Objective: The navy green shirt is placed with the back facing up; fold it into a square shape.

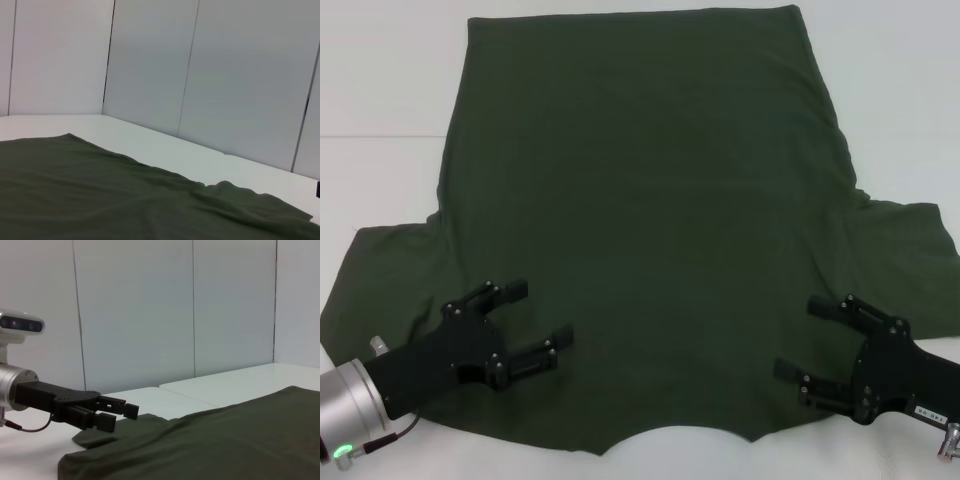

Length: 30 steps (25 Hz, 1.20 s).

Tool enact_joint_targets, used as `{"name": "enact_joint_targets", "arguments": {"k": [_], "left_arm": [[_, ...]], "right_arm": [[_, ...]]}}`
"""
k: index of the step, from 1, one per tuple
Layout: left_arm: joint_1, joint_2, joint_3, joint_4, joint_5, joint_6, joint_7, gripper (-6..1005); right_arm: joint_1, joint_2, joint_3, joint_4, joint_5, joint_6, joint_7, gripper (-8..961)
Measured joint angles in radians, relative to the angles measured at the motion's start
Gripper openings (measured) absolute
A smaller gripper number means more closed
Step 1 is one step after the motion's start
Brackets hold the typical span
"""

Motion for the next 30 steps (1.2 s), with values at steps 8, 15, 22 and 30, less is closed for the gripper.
{"name": "enact_joint_targets", "arguments": {"k": [8,15,22,30], "left_arm": [[0.0,0.0,0.0,0.0,0.0,0.0,0.0,919],[-0.001,0.001,-0.008,0.0,0.0,0.0,-0.042,919],[-0.034,0.059,-0.002,0.044,0.038,-0.005,-0.508,919],[-0.055,0.093,-0.004,0.353,0.25,0.045,-1.077,919]], "right_arm": [[0.0,0.0,0.0,0.0,0.0,0.0,0.0,930],[0.0,0.0,0.001,0.0,0.0,-0.001,0.0,930],[0.006,0.0,0.002,0.0,0.0,-0.002,0.0,930],[0.008,-0.001,0.003,0.0,0.0,-0.003,0.0,930]]}}
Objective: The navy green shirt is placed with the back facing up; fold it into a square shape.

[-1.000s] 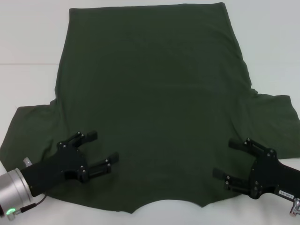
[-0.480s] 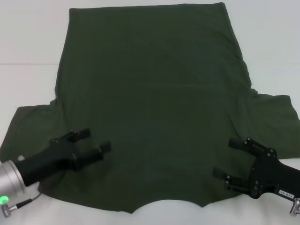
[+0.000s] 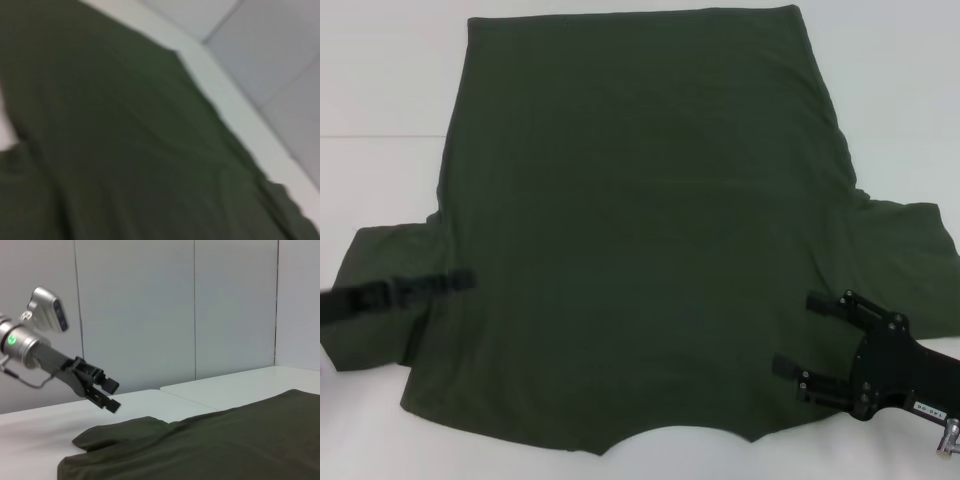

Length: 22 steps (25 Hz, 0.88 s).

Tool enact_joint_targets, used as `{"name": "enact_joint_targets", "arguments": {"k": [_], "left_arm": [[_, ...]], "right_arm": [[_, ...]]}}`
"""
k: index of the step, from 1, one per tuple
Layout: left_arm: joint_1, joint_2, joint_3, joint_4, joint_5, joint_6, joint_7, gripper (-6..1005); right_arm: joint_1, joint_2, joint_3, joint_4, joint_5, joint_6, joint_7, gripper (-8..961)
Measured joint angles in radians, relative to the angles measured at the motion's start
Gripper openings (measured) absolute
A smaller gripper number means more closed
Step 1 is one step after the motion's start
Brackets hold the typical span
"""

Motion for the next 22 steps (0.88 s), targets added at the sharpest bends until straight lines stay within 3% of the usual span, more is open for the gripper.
{"name": "enact_joint_targets", "arguments": {"k": [4,9,13,22], "left_arm": [[-0.019,0.023,-0.003,0.17,0.158,0.039,-0.3,919],[-0.038,0.054,0.002,0.253,0.302,0.062,-0.515,919],[-0.044,0.066,0.003,0.243,0.345,0.058,-0.55,919],[-0.047,0.087,0.003,0.098,0.409,-0.103,-0.572,920]], "right_arm": [[0.0,0.0,-0.002,0.0,0.0,0.0,0.001,930],[0.001,-0.001,-0.002,0.0,0.0,0.0,0.003,931],[0.002,0.001,0.0,0.0,0.0,0.0,0.002,931],[0.005,0.001,0.002,0.0,0.0,0.0,0.007,931]]}}
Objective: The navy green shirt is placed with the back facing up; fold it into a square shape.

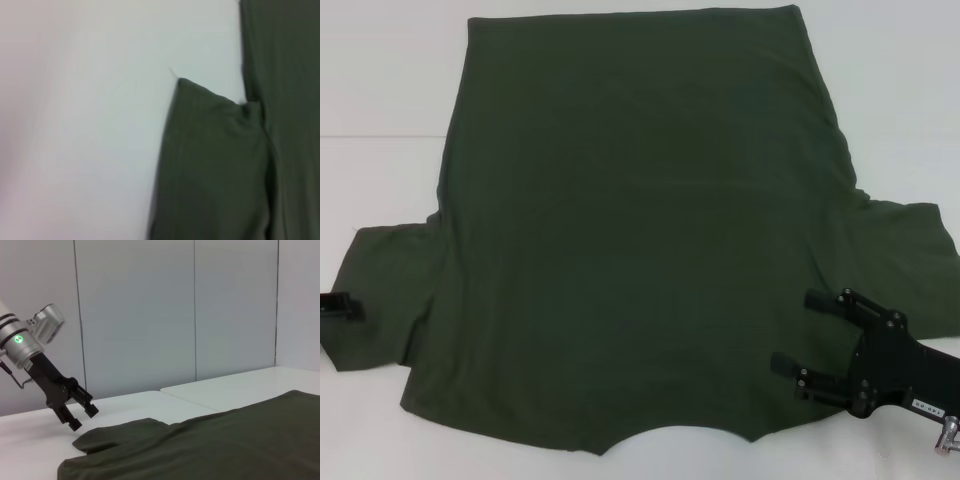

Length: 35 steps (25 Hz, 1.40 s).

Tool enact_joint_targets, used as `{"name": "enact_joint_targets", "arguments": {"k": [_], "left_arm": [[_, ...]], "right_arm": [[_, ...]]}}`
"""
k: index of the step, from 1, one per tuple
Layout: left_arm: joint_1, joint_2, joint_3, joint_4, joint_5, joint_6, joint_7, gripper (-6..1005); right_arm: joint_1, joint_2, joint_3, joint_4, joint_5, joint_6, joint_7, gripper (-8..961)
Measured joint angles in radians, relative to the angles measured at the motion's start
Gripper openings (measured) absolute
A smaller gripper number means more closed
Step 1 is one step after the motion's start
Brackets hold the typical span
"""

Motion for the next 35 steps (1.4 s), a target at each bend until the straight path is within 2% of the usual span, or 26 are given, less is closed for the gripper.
{"name": "enact_joint_targets", "arguments": {"k": [4,11,25,35], "left_arm": [[-0.003,0.012,0.0,-0.055,0.003,-0.049,0.004,920],[-0.013,0.018,0.0,-0.098,0.003,-0.083,0.011,920],[-0.019,0.019,0.0,-0.11,0.003,-0.091,0.013,920],[-0.022,0.011,0.0,-0.11,-0.001,-0.093,0.015,920]], "right_arm": [[0.0,0.0,0.0,0.0,0.0,0.0,0.0,931],[0.002,0.0,0.0,0.0,0.0,0.0,0.001,931],[0.006,0.0,0.0,0.0,0.0,0.001,0.002,930],[0.009,0.0,0.0,0.0,0.0,0.004,0.002,930]]}}
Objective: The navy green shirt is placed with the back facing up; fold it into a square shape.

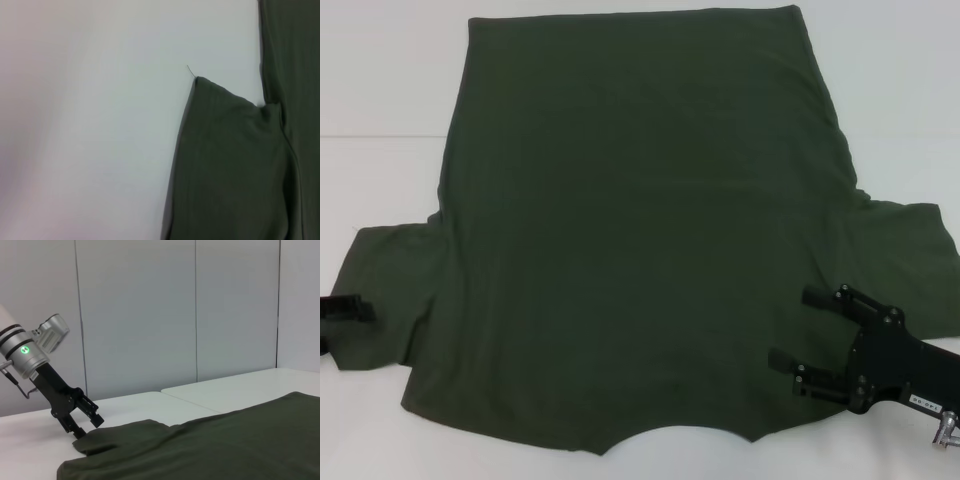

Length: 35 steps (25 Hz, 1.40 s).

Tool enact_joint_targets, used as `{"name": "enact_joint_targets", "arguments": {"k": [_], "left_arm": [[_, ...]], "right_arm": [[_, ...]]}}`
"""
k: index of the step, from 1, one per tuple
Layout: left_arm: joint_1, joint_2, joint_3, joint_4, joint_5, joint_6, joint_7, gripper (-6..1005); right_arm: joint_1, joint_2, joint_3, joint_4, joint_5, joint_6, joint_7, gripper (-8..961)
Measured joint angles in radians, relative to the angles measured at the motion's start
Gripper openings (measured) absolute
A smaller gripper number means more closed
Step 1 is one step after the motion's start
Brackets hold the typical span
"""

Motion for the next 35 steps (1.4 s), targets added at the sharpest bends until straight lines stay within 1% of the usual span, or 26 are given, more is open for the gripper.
{"name": "enact_joint_targets", "arguments": {"k": [11,28,35], "left_arm": [[-0.011,0.003,0.0,-0.027,-0.006,-0.003,0.007,917],[-0.052,-0.015,0.008,-0.029,-0.001,-0.002,0.022,919],[-0.05,-0.012,0.039,-0.014,0.014,-0.021,0.018,878]], "right_arm": [[0.001,0.0,0.0,0.0,0.0,0.002,0.0,931],[0.001,0.0,0.0,0.0,0.0,0.0,0.0,931],[0.001,0.0,0.0,0.0,0.001,-0.001,0.0,931]]}}
